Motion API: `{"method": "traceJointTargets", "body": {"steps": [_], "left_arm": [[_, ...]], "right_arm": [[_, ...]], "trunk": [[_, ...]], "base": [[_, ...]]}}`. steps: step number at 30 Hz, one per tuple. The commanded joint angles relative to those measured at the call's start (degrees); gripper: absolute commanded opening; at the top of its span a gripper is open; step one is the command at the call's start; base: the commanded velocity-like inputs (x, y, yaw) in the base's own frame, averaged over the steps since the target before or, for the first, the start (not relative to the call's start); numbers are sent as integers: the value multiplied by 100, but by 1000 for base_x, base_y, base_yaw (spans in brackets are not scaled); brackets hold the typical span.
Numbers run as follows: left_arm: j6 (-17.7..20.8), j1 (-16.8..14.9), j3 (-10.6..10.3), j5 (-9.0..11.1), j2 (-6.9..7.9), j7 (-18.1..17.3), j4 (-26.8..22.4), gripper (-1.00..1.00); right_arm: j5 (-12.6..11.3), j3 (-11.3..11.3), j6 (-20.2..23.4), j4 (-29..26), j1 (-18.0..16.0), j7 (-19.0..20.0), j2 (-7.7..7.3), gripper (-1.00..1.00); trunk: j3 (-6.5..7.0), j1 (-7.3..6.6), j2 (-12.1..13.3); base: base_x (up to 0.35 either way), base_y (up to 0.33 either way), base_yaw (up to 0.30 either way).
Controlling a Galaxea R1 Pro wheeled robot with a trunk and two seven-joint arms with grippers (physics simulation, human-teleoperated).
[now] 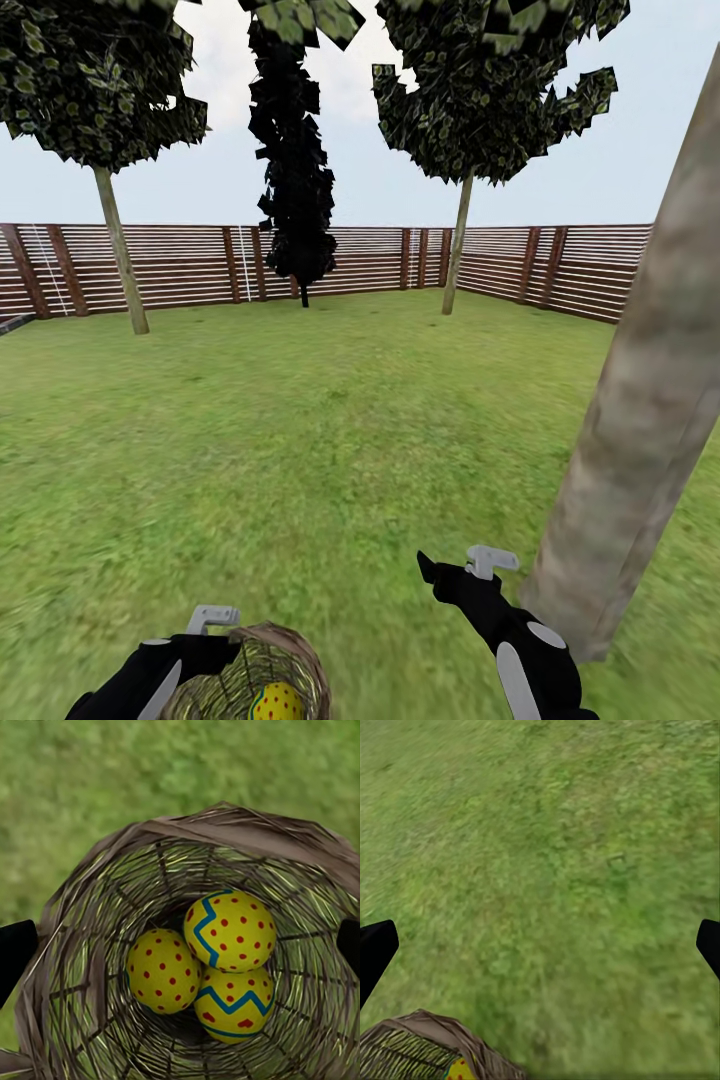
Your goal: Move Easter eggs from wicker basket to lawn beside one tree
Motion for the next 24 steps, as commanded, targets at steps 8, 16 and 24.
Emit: {"method": "traceJointTargets", "body": {"steps": [8, 16, 24], "left_arm": [[3, -3, -38, 55, 8, 1, -14, 100], [0, -3, -184, 56, 8, 4, -18, 100], [-8, -3, -356, 58, 8, -1, -17, 100]], "right_arm": [[-28, -1, 28, -7, -3, -6, 0, 100], [-28, -7, 28, -7, -3, -6, -1, 100], [-24, -10, 28, -7, -3, -6, 2, 100]], "trunk": [[-43, 44, -85], [-132, 154, -285], [-276, 330, -606]], "base": [[0, 0, 0], [0, 0, 0], [0, 0, 0]]}}
